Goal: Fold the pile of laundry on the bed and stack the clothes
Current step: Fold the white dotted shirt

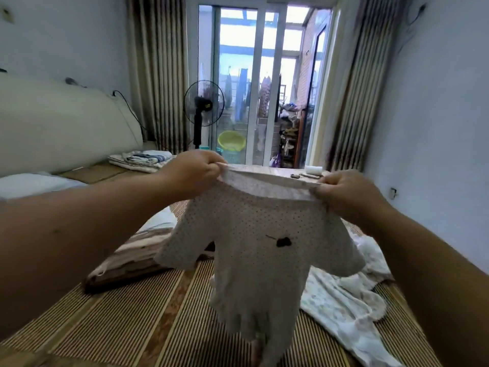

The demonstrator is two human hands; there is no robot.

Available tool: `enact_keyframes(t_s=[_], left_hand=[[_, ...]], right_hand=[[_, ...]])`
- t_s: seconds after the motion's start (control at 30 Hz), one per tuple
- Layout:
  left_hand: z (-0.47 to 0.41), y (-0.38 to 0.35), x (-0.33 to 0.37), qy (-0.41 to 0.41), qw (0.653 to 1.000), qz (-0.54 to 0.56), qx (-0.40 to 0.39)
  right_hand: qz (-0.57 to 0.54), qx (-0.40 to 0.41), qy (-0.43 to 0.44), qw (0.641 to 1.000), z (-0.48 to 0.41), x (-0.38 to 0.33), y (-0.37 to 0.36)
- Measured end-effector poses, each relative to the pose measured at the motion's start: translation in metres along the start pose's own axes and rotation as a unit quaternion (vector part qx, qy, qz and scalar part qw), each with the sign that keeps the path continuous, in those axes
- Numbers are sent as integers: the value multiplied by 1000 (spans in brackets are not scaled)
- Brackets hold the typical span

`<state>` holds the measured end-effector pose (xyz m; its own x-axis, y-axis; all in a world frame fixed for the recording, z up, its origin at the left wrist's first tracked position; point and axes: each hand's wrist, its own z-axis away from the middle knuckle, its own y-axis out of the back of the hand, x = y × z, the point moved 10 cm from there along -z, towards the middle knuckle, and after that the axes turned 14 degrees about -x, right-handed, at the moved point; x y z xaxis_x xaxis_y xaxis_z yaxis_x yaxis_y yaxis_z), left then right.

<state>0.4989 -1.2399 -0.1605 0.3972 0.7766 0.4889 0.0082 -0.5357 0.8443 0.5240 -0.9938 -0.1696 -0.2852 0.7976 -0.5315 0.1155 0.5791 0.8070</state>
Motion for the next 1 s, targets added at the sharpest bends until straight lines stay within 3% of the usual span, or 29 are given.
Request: enact_keyframes(t_s=[0.17, 0.27, 0.37, 0.47, 0.53, 0.63, 0.7, 0.8, 0.9, 1.0], left_hand=[[8, 26, -2, 18, 993, 113, 39], [10, 26, -9, 26, 974, 222, 24], [12, 24, -7, 18, 969, 245, -3], [22, 30, 5, -37, 988, 151, -26], [30, 29, 5, -54, 997, 8, -59], [35, 24, -12, -36, 968, -233, -88], [37, 27, -28, -27, 964, -251, -82], [42, 29, -64, 6, 986, -125, -112], [56, 19, -84, 12, 975, 144, -170], [65, 13, -92, 11, 969, 190, -155]], right_hand=[[-138, 28, 6, 990, -2, -28, 31], [-105, 21, 29, 994, -1, -42, 37], [-18, 13, 92, 995, 6, -61, 41], [66, -23, 109, 992, 14, -62, 41], [113, -70, 64, 989, 15, -47, 36], [190, -89, 24, 977, 18, -30, 30], [168, -70, 21, 983, 22, -20, 29], [24, -30, 6, 999, 32, 1, 30], [-84, -28, 5, 996, 42, 11, 20], [-119, -37, 5, 992, 49, 8, 14]])
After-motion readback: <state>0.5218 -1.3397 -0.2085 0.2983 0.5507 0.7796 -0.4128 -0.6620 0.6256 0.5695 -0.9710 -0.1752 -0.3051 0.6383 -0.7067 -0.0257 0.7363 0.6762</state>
